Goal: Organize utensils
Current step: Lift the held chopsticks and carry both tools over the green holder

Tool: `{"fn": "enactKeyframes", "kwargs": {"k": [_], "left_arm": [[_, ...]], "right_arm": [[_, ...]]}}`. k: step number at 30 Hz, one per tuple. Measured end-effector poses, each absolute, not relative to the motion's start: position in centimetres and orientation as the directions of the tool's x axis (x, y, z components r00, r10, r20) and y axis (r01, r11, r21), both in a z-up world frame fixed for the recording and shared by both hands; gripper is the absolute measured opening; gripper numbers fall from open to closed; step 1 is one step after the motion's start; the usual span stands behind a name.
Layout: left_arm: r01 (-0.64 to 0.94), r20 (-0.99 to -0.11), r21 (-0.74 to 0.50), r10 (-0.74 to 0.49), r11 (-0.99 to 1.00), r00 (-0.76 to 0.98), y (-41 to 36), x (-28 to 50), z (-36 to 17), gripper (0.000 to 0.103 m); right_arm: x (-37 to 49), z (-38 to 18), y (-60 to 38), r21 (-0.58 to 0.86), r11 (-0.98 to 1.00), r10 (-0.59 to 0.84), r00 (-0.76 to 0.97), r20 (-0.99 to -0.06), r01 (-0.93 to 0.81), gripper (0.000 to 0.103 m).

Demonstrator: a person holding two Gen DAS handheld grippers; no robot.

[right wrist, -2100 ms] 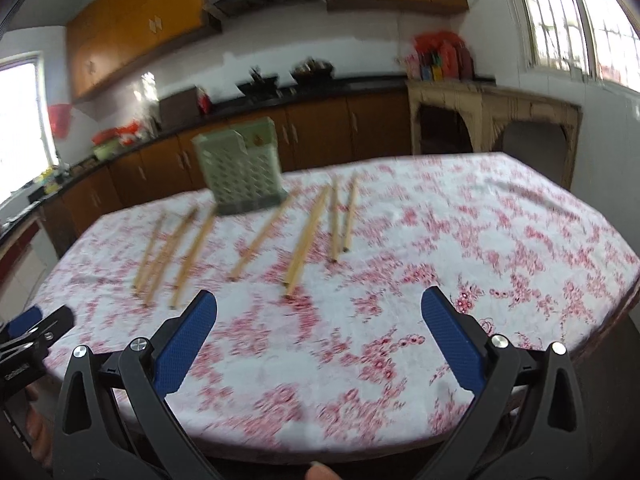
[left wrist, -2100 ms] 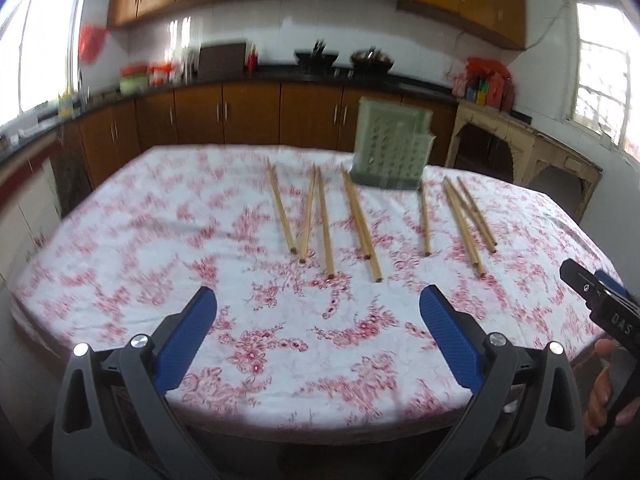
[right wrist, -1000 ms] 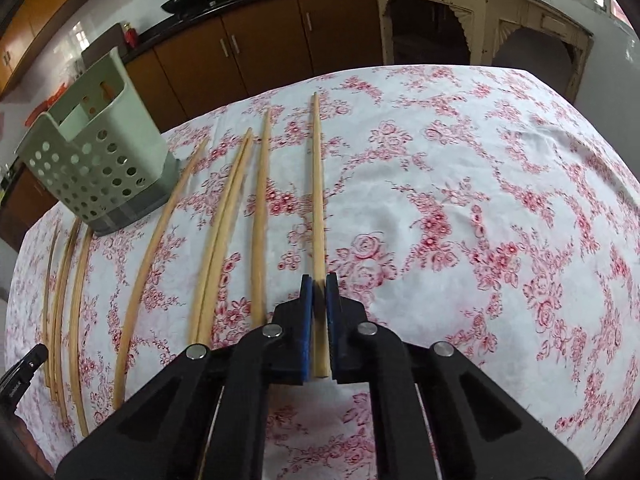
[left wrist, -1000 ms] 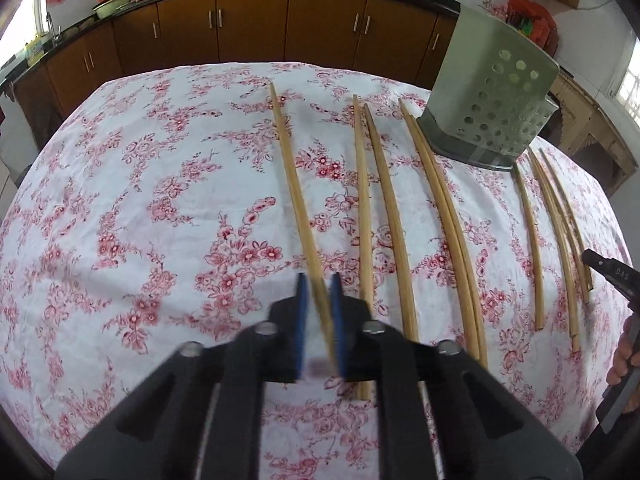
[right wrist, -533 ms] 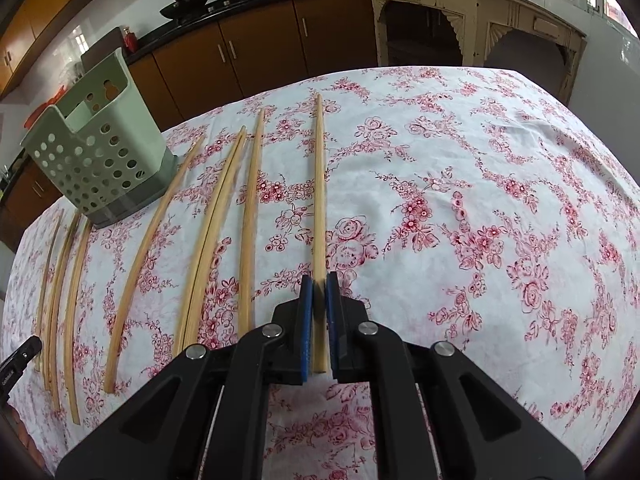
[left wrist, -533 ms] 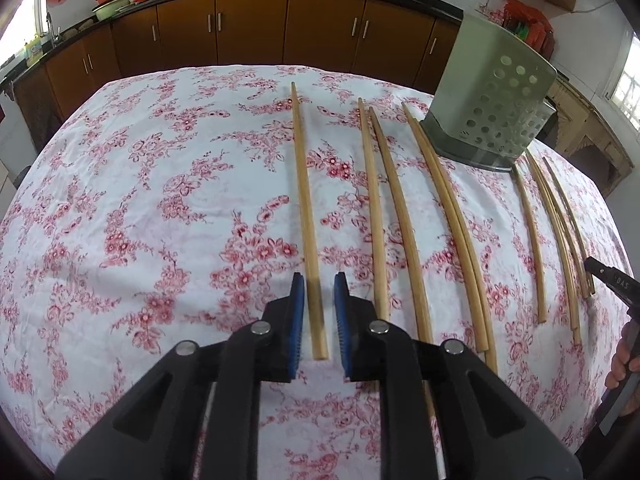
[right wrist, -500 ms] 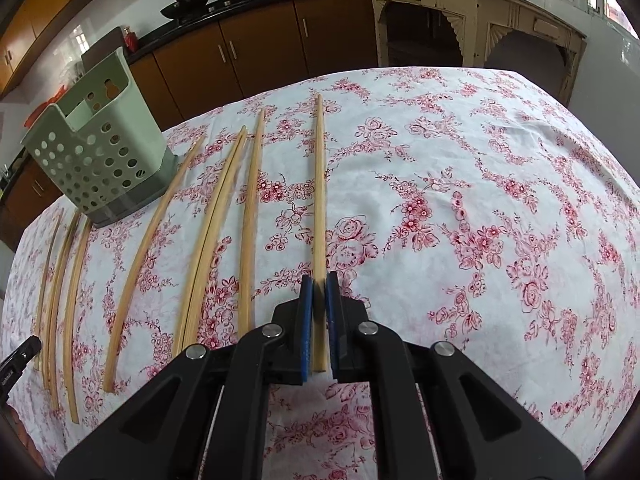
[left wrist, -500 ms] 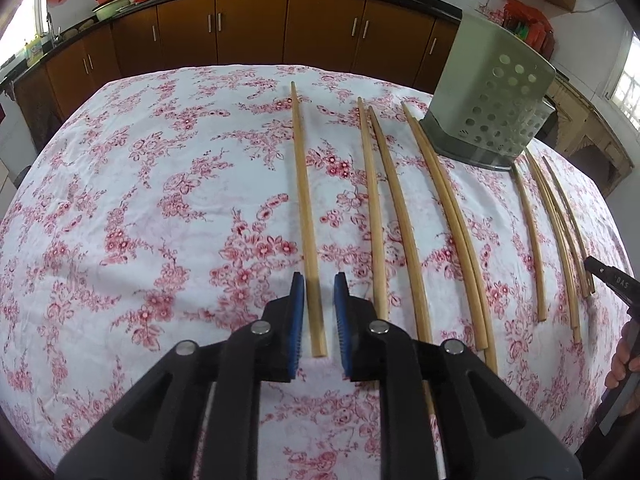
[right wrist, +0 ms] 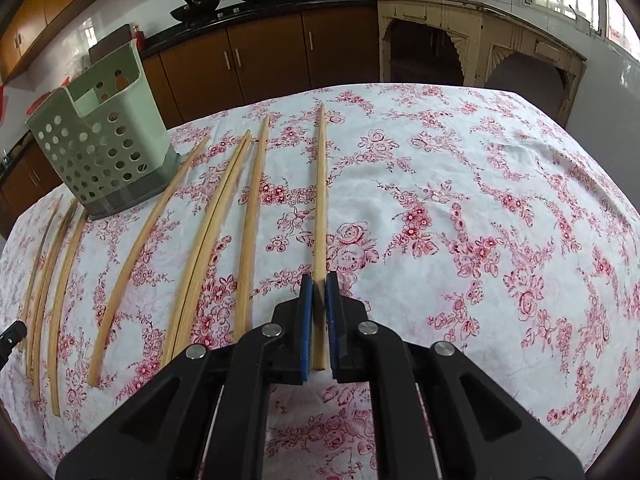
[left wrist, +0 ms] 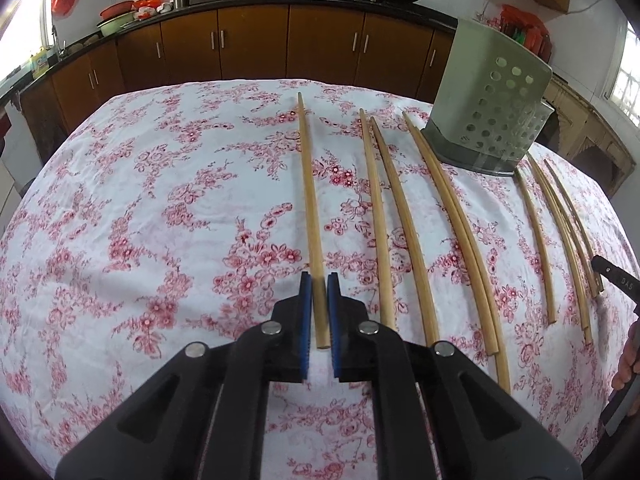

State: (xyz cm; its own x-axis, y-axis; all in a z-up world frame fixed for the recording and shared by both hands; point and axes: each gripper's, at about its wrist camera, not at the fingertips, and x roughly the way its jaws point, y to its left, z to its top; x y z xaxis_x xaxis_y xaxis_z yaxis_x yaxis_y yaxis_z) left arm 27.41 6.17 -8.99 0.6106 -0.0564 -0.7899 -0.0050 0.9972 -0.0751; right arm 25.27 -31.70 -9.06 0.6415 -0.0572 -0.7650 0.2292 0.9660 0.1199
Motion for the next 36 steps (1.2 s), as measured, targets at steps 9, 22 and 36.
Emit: {"fn": "enactKeyframes", "kwargs": {"k": [9, 22, 36], "left_arm": [[0.024, -0.782, -0.017, -0.028, 1.000, 0.623, 5.6, 27.4, -9.3, 0.010], [0.021, -0.777, -0.046, -0.049, 0.999, 0.627, 5.7, 27.1, -9.4, 0.009], [0.054, -0.695, 0.016, -0.028, 0.998, 0.718, 6.7, 24.0, -4.3, 0.008]], "right_arm": [[25.5, -9.2, -31.6, 0.107, 0.968, -0.066, 0.644, -0.762, 0.227, 0.008], [25.3, -9.3, -31.7, 0.111, 0.967, -0.065, 0.646, -0.760, 0.228, 0.008], [20.8, -4.0, -32.8, 0.164, 0.974, -0.026, 0.798, -0.602, 0.155, 0.007]]}}
